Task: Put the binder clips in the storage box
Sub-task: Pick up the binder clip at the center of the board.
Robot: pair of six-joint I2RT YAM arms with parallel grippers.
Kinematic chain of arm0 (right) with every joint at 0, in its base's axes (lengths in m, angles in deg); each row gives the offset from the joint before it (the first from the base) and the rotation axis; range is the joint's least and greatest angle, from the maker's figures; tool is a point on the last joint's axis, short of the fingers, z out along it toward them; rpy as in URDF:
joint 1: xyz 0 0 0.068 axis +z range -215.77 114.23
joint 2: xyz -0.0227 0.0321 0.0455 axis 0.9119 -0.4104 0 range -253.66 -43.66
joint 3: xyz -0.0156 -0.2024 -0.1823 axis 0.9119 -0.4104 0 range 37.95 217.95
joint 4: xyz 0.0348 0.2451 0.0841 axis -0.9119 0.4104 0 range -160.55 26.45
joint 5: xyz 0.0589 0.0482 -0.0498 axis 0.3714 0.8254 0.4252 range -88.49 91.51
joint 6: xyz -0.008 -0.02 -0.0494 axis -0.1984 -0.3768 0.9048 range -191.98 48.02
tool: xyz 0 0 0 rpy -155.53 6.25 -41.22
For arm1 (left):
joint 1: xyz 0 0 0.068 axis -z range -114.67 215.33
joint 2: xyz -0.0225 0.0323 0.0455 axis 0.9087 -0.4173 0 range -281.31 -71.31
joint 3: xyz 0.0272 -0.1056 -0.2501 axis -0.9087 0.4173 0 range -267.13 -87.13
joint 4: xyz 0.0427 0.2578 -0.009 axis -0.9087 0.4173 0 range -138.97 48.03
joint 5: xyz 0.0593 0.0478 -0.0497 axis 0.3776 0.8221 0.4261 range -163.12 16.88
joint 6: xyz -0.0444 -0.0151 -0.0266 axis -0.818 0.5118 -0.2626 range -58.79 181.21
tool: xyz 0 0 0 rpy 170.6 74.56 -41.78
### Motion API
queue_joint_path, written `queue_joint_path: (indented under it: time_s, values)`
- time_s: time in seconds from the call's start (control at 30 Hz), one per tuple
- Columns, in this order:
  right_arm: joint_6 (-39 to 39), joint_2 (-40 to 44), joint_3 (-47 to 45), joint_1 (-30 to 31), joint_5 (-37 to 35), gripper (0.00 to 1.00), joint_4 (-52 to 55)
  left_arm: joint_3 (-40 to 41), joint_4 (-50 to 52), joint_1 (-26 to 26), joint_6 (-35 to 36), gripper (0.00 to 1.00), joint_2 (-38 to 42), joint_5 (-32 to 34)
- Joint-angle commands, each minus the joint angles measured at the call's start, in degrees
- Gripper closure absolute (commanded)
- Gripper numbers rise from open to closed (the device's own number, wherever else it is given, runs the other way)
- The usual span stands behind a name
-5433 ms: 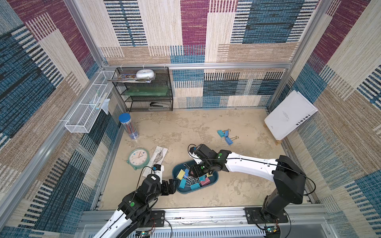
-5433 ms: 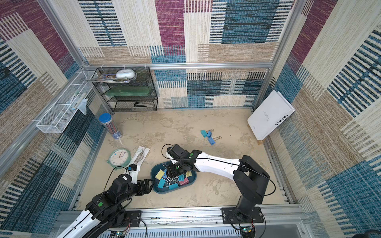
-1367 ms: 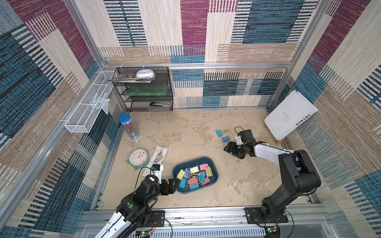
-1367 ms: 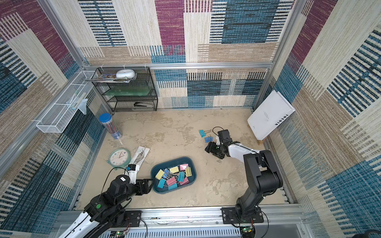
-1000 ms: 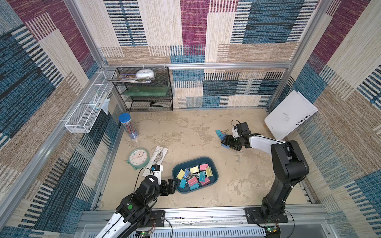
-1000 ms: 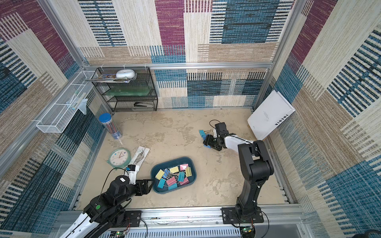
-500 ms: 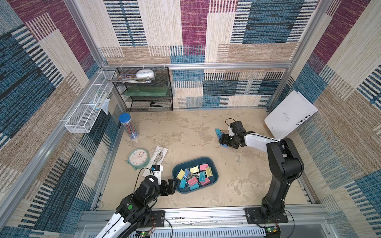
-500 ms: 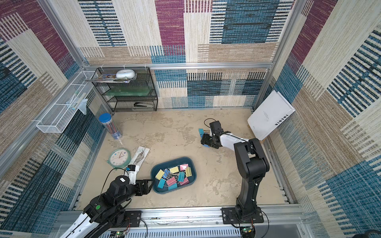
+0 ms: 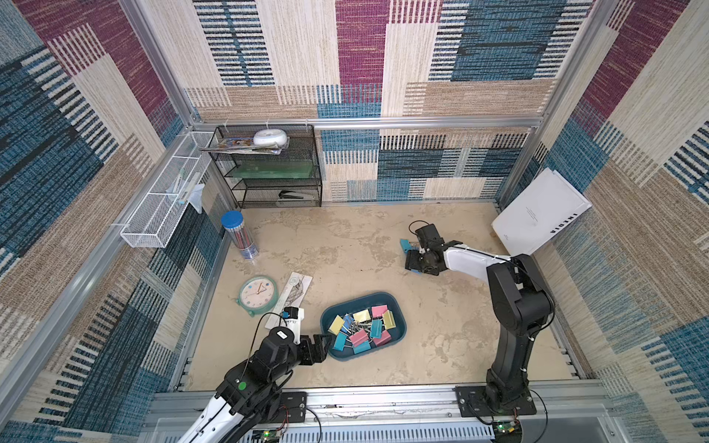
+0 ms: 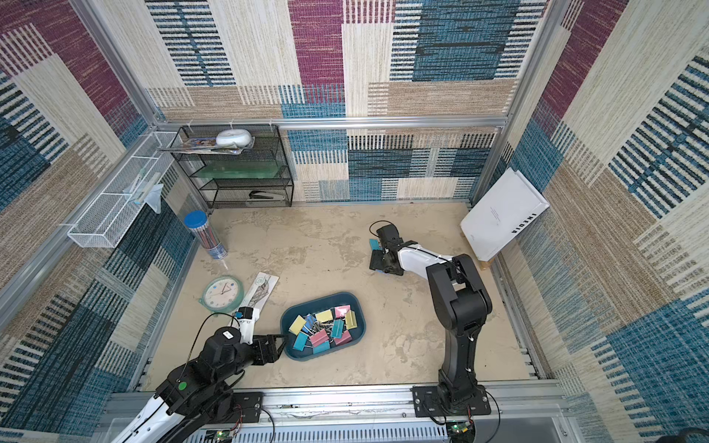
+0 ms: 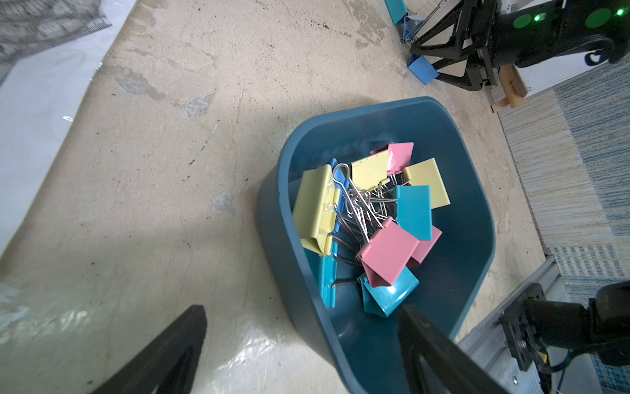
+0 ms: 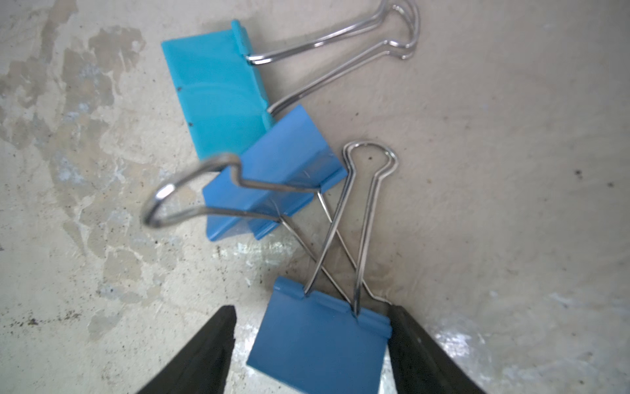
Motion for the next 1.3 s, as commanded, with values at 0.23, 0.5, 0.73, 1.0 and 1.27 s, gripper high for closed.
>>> queue_joint_path:
  time_s: [0.23, 0.5, 0.73, 1.0, 1.27]
  values:
    - [-2.64, -3.60, -1.85, 1.03, -5.83, 0.42, 10.30, 0.20, -0.46, -0.05, 0.58, 0.08, 0.32, -1.03]
    - [-1.81, 0.04, -3.71, 1.63, -7.66, 0.46, 10.27, 0.19, -0.41, -0.09, 0.51, 0.08, 0.38, -0.94]
    - [-0.28, 6.96, -4.48, 2.81, -9.46, 0.48, 13.32, 0.14, -0.22, -0.05, 0.40, 0.08, 0.32, -0.61]
    - [1.58, 18.07, -6.23, 11.41, -6.15, 0.50, 17.40, 0.21, -0.22, -0.05, 0.37, 0.08, 0.22, -0.24]
    - [-4.11, 21.76, -4.38, 28.16, 1.18, 0.51, 15.74, 0.04, -0.11, -0.05, 0.32, 0.08, 0.16, -0.06]
